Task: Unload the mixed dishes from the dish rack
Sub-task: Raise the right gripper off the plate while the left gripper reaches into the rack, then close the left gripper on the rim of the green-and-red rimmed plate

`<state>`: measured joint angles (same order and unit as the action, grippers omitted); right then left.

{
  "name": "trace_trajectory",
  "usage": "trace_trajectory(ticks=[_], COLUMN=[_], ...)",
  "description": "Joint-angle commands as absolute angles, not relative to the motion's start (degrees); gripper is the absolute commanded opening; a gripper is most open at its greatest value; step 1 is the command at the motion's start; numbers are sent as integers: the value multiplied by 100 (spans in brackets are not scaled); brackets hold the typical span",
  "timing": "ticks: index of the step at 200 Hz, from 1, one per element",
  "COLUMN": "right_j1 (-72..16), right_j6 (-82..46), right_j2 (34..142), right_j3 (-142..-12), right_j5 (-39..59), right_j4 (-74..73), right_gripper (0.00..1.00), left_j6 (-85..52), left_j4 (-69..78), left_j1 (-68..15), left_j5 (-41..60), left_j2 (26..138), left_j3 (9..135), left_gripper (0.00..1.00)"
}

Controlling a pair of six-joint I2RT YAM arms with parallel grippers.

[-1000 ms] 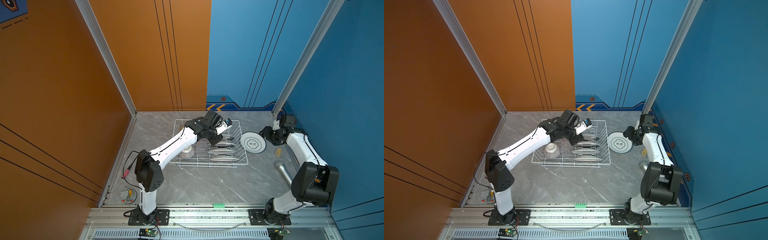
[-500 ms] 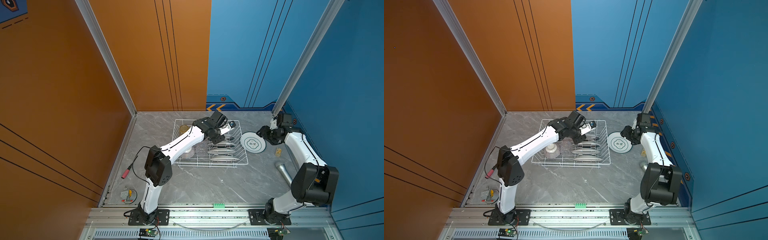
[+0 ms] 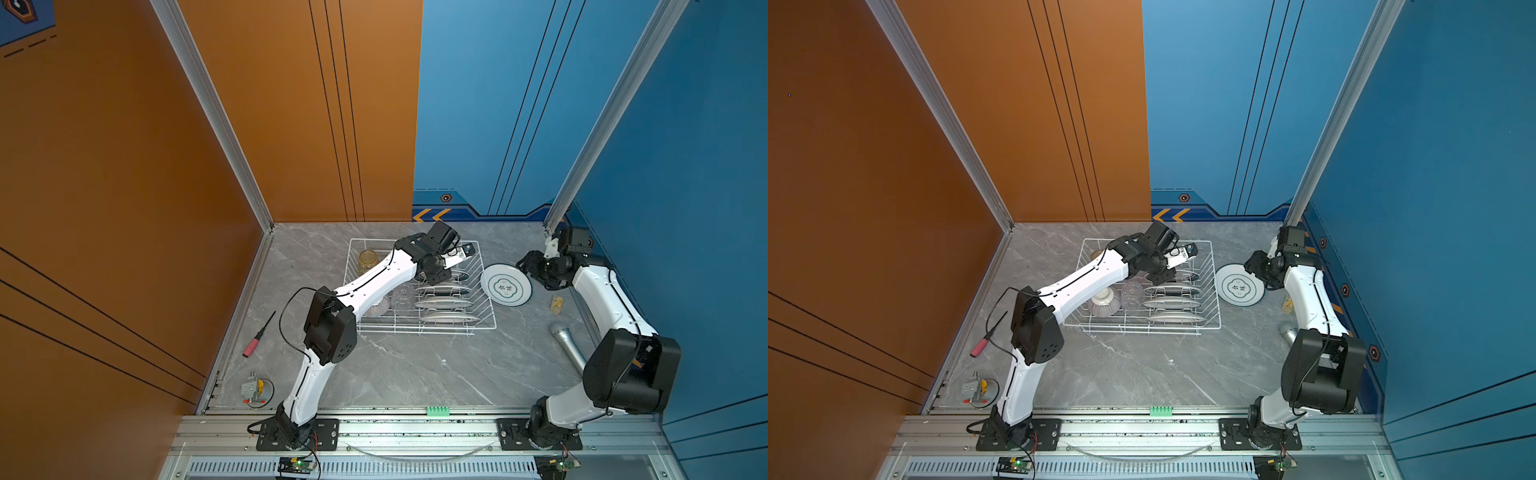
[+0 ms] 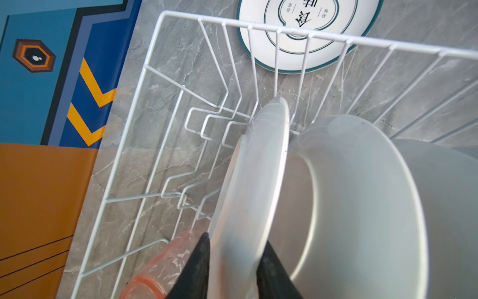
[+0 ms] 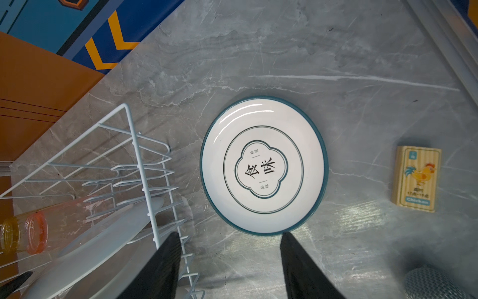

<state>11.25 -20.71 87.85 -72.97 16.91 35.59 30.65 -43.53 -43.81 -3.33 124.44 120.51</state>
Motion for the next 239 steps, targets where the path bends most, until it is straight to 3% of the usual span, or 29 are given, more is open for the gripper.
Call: trace_trajectory(ticks=[1,52,117,239], right_j1=[1183,1267,1300,1284], right_j6=[-1925,-1927,-1934,-1971], right_j2=[8605,8552,8526,8475], right_j3=[-7339,-7297,-7262,-7190], right_j5=[1842,1916,1947,1978], right_j4=[3691,3664,3639,3595], right_gripper=[60,60,60,60], left_j6=[3249,3344,3458,3398], left_j4=[-4463,-4460,-4456,-4205], left_j1=[-4335,-4307,-4306,-4262], left_j5=[-609,-675,-762,-1068], left_j2=[12628,12744,12875,12551], left_j3=[12318,12469,12612,12480], left_gripper=[26,11,0,0])
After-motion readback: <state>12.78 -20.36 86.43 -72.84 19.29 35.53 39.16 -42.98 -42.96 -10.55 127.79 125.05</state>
